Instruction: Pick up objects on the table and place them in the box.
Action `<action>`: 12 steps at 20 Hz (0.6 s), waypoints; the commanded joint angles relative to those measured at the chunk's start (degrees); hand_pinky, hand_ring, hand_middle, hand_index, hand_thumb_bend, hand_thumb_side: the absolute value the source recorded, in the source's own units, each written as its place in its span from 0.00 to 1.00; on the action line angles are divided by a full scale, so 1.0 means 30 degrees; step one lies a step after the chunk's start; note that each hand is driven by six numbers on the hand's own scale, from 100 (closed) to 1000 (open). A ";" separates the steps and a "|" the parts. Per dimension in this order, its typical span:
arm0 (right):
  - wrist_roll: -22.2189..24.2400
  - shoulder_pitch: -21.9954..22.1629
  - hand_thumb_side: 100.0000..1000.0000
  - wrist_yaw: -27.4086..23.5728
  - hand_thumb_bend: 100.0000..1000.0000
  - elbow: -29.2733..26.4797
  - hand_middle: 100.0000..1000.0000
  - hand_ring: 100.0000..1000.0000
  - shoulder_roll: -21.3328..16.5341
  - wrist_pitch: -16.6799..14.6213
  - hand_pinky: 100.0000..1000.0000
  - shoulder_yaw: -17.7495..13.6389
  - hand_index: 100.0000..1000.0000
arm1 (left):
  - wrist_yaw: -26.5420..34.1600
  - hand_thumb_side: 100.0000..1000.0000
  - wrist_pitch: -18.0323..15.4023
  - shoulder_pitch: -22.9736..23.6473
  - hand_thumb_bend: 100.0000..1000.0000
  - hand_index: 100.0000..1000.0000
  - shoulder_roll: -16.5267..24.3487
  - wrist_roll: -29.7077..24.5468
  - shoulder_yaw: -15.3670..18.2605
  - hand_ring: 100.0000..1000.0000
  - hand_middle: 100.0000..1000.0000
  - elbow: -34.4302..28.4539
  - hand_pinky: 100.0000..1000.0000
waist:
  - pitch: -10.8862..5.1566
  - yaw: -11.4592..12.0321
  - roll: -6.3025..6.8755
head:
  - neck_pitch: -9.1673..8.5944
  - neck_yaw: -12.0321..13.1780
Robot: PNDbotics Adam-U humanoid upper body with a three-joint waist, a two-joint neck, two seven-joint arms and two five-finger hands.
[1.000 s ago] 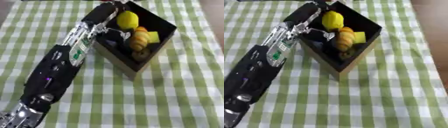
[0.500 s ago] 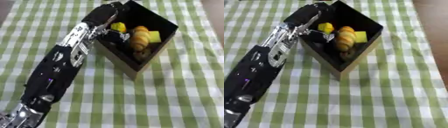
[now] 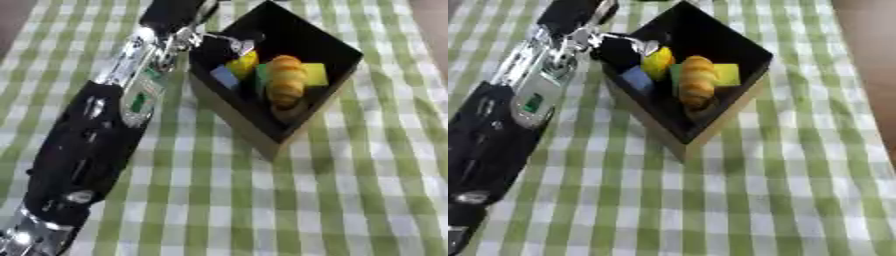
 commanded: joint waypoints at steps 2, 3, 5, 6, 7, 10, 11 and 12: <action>-0.0212 -0.0131 0.49 0.0027 0.00 -0.0298 0.59 0.84 -0.0589 -0.0066 0.85 -0.0268 0.84 | 0.2852 0.52 0.0791 0.0122 0.28 0.82 0.1995 0.1145 0.0944 0.80 0.72 -0.3328 0.80 | -0.0658 0.0175 0.0037 | -0.0054 -0.0443; -0.0266 -0.0102 0.49 0.0014 0.00 -0.0298 0.59 0.84 -0.0602 -0.0083 0.85 -0.0287 0.84 | 0.3623 0.53 0.0957 0.0243 0.27 0.82 0.2450 0.1618 0.1244 0.80 0.72 -0.3884 0.79 | -0.0686 0.0236 0.0065 | -0.0082 -0.0531; -0.0340 -0.0044 0.49 -0.0011 0.00 -0.0298 0.59 0.84 -0.0602 -0.0128 0.85 -0.0313 0.84 | 0.5244 0.53 0.1179 0.0585 0.26 0.81 0.3317 0.2837 0.1936 0.79 0.71 -0.4709 0.78 | -0.0706 0.0317 0.0124 | -0.0150 -0.0663; -0.0364 -0.0012 0.49 -0.0018 0.00 -0.0298 0.59 0.84 -0.0604 -0.0154 0.85 -0.0330 0.84 | 0.5962 0.53 0.1265 0.0830 0.26 0.81 0.3749 0.3490 0.2272 0.79 0.71 -0.5061 0.78 | -0.0697 0.0350 0.0152 | -0.0190 -0.0721; -0.0386 0.0027 0.49 -0.0018 0.00 -0.0298 0.59 0.84 -0.0606 -0.0171 0.85 -0.0354 0.84 | 0.6638 0.53 0.1346 0.1140 0.26 0.80 0.4179 0.4111 0.2600 0.78 0.70 -0.5427 0.77 | -0.0670 0.0390 0.0174 | -0.0212 -0.0803; -0.0446 0.0082 0.50 -0.0007 0.00 -0.0298 0.59 0.84 -0.0582 -0.0202 0.85 -0.0433 0.84 | 0.8509 0.53 0.1480 0.2353 0.27 0.80 0.5443 0.5640 0.3536 0.78 0.70 -0.6799 0.77 | -0.0574 0.0450 0.0226 | -0.0292 -0.0995; -0.0474 0.0082 0.50 -0.0009 0.00 -0.0298 0.59 0.83 -0.0594 -0.0256 0.85 -0.0469 0.84 | 0.9069 0.52 0.1502 0.2829 0.26 0.80 0.5857 0.6092 0.3857 0.77 0.70 -0.7335 0.77 | -0.0533 0.0465 0.0252 | -0.0404 -0.1072; -0.0510 0.0078 0.50 -0.0016 0.00 -0.0298 0.59 0.83 -0.0612 -0.0326 0.85 -0.0509 0.84 | 0.9634 0.52 0.1542 0.3296 0.26 0.80 0.6246 0.6534 0.4172 0.77 0.69 -0.7883 0.77 | -0.0484 0.0466 0.0277 | -0.0520 -0.1142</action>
